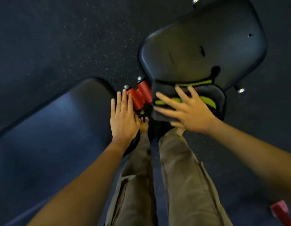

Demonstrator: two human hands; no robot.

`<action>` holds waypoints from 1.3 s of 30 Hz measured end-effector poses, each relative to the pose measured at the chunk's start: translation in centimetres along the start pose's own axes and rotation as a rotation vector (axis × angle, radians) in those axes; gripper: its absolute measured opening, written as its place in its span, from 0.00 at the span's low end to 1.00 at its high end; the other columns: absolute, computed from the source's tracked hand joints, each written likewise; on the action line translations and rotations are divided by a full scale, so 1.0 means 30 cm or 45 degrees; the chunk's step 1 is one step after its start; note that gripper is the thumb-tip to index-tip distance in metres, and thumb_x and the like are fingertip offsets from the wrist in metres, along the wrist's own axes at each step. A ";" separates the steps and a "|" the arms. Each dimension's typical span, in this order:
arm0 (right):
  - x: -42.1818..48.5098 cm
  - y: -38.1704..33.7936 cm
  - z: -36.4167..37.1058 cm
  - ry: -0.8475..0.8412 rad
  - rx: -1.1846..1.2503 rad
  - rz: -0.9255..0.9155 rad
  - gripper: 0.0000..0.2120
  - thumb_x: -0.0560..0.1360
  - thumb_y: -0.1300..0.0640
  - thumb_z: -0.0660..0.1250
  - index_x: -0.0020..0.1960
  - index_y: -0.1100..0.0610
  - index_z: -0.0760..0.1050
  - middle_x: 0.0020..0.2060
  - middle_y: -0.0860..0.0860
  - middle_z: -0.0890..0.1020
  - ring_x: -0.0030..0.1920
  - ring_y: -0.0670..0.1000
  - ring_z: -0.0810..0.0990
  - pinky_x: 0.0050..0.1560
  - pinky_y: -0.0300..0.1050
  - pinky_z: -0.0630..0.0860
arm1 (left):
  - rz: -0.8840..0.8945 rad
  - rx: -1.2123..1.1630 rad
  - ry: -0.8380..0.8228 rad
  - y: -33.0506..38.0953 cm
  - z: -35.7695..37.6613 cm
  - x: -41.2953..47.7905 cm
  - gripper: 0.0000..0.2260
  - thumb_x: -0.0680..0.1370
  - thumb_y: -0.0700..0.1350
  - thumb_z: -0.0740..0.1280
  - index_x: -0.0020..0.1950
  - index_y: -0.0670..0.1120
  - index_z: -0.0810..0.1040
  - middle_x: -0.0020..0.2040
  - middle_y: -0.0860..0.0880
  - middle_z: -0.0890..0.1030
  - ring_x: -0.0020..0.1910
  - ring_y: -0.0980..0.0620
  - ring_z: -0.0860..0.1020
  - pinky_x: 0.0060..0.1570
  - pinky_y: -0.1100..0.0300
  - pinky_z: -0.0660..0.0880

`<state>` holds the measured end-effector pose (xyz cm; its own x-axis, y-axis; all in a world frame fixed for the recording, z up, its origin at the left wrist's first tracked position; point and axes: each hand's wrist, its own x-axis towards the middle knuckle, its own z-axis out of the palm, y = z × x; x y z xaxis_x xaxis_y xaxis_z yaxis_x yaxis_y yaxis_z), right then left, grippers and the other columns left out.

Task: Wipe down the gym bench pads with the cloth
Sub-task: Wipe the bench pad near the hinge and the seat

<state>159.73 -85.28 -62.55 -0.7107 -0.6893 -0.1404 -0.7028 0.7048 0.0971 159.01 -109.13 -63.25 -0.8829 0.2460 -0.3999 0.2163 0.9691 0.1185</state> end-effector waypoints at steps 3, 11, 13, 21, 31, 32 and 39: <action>-0.050 0.078 0.004 0.027 0.024 -0.048 0.34 0.73 0.37 0.63 0.76 0.45 0.58 0.76 0.53 0.60 0.63 0.66 0.65 0.56 0.63 0.67 | -0.006 -0.079 -0.005 0.012 -0.019 -0.002 0.36 0.71 0.55 0.40 0.75 0.37 0.59 0.76 0.39 0.55 0.76 0.42 0.50 0.73 0.50 0.40; 0.394 0.186 -0.083 -0.034 0.253 0.710 0.31 0.75 0.39 0.59 0.76 0.42 0.57 0.78 0.52 0.56 0.69 0.69 0.63 0.64 0.68 0.62 | -0.026 -0.112 -0.018 0.019 -0.029 0.007 0.35 0.72 0.54 0.43 0.74 0.37 0.62 0.75 0.39 0.58 0.76 0.41 0.54 0.73 0.50 0.42; 0.293 0.080 -0.064 -0.041 0.131 0.346 0.33 0.73 0.38 0.62 0.75 0.43 0.60 0.77 0.53 0.59 0.67 0.68 0.66 0.62 0.67 0.65 | -0.030 -0.136 -0.028 0.019 -0.026 0.003 0.36 0.72 0.55 0.42 0.74 0.36 0.62 0.75 0.39 0.58 0.76 0.41 0.54 0.73 0.49 0.42; 0.023 0.212 -0.024 0.098 0.182 0.283 0.31 0.71 0.39 0.63 0.73 0.44 0.63 0.75 0.53 0.64 0.61 0.65 0.68 0.56 0.59 0.67 | -0.115 -0.284 0.067 0.042 -0.016 0.006 0.35 0.72 0.56 0.43 0.72 0.37 0.64 0.75 0.39 0.60 0.75 0.41 0.55 0.74 0.48 0.44; -0.031 0.225 -0.015 0.070 0.199 0.257 0.31 0.73 0.39 0.61 0.75 0.43 0.61 0.76 0.52 0.62 0.62 0.65 0.69 0.56 0.59 0.67 | -0.095 -0.771 0.299 0.312 -0.042 0.120 0.29 0.79 0.54 0.55 0.75 0.40 0.57 0.76 0.40 0.59 0.75 0.44 0.55 0.74 0.49 0.49; -0.095 0.274 0.001 0.090 0.211 0.349 0.31 0.73 0.39 0.61 0.75 0.42 0.61 0.76 0.52 0.63 0.61 0.64 0.69 0.56 0.58 0.67 | -0.017 -0.759 0.292 0.334 -0.044 0.124 0.29 0.79 0.54 0.56 0.76 0.40 0.57 0.76 0.40 0.58 0.76 0.45 0.54 0.74 0.49 0.50; 0.068 0.483 -0.035 -0.011 0.370 1.200 0.31 0.75 0.39 0.58 0.76 0.42 0.57 0.77 0.52 0.56 0.66 0.69 0.65 0.61 0.67 0.63 | -0.131 -0.687 0.357 0.442 -0.034 0.251 0.28 0.81 0.53 0.53 0.76 0.39 0.55 0.77 0.39 0.53 0.76 0.44 0.49 0.73 0.56 0.42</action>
<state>148.08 -76.65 -60.39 -0.9748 0.1762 -0.1370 0.1873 0.9796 -0.0725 154.80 -94.44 -63.76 -0.9799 0.0663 -0.1883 -0.0528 0.8237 0.5646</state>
